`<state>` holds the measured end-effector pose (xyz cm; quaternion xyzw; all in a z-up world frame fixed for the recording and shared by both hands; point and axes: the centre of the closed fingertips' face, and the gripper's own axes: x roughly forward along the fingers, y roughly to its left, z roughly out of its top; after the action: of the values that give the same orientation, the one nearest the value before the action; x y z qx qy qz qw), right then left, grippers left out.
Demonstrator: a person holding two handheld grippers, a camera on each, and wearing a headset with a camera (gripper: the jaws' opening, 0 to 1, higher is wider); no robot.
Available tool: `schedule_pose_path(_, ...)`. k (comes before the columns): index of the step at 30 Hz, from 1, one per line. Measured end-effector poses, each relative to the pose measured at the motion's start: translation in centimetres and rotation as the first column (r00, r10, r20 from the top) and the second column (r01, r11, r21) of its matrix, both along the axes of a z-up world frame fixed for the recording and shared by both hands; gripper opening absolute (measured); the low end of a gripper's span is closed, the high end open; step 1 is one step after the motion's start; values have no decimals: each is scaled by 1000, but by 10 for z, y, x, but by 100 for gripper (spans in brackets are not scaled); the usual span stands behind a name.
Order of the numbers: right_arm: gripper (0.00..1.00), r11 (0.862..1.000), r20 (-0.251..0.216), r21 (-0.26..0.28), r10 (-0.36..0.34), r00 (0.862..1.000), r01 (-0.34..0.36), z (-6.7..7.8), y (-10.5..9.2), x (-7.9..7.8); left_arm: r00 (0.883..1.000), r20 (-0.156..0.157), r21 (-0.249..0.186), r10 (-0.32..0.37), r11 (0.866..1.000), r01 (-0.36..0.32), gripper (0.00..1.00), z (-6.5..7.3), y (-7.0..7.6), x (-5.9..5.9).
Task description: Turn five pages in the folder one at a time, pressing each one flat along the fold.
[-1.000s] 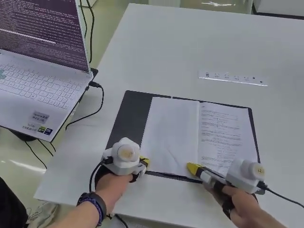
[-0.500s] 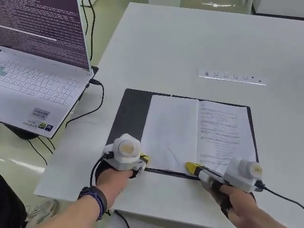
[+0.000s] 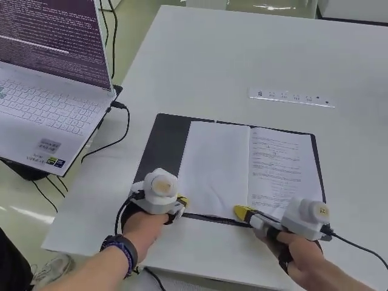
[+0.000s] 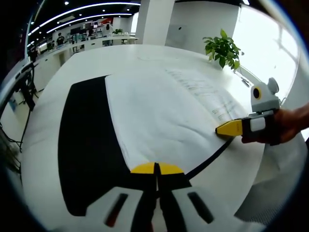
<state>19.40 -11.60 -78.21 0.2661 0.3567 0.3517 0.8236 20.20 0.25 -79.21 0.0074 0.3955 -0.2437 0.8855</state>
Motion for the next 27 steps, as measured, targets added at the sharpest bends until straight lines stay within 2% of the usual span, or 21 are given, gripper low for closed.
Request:
schedule_pose_path(4, 0, 1000, -5, 2, 26, 1000, -26, 3, 0, 0, 1000, -3, 26, -8, 1000, 8, 0, 0, -2, 0)
schedule_pose_path(6, 0, 999, -3, -10, 37, 999, -37, 5, -2, 1, 1000, -13, 20, -7, 1000, 7, 0, 2, -2, -1)
schedule_pose_path(8, 4, 999, 8, -1, 35, 999, -35, 12, -7, 4, 1000, -10, 10, -3, 1000, 3, 1, 8, -3, -2)
schedule_pose_path(9, 5, 999, 23, 0, 35, 999, -35, 19, -10, 5, 1000, 5, -7, 2, 1000, -2, 3, 14, -4, 0)
schedule_pose_path(12, 8, 999, 62, -14, 37, 997, -36, 29, -18, 9, 1000, 30, -19, 3, 1000, -3, 6, 25, -4, 1)
schedule_pose_path(13, 11, 998, 97, -39, 44, 994, -40, 33, -25, 12, 999, 40, -23, 4, 1000, -3, 7, 29, -3, 1)
schedule_pose_path(15, 17, 998, 124, -60, 34, 992, -27, 39, -37, 14, 998, 63, -22, 6, 1000, -5, 10, 37, 0, 2)
schedule_pose_path(17, 20, 997, 155, -79, 26, 988, -14, 45, -48, 14, 997, 82, -39, 12, 999, -9, 12, 45, 3, 2)
schedule_pose_path(23, 29, 990, 199, -138, 31, 979, -3, 55, -76, 6, 995, 96, -48, 17, 999, -12, 19, 55, 12, -5)
schedule_pose_path(25, 35, 989, 202, -148, 4, 979, 26, 58, -87, 6, 993, 113, -37, 15, 999, -11, 21, 60, 16, -8)
schedule_pose_path(27, 36, 986, 212, -159, -17, 977, 51, 60, -99, 4, 993, 119, -49, 26, 999, -20, 24, 63, 20, -10)
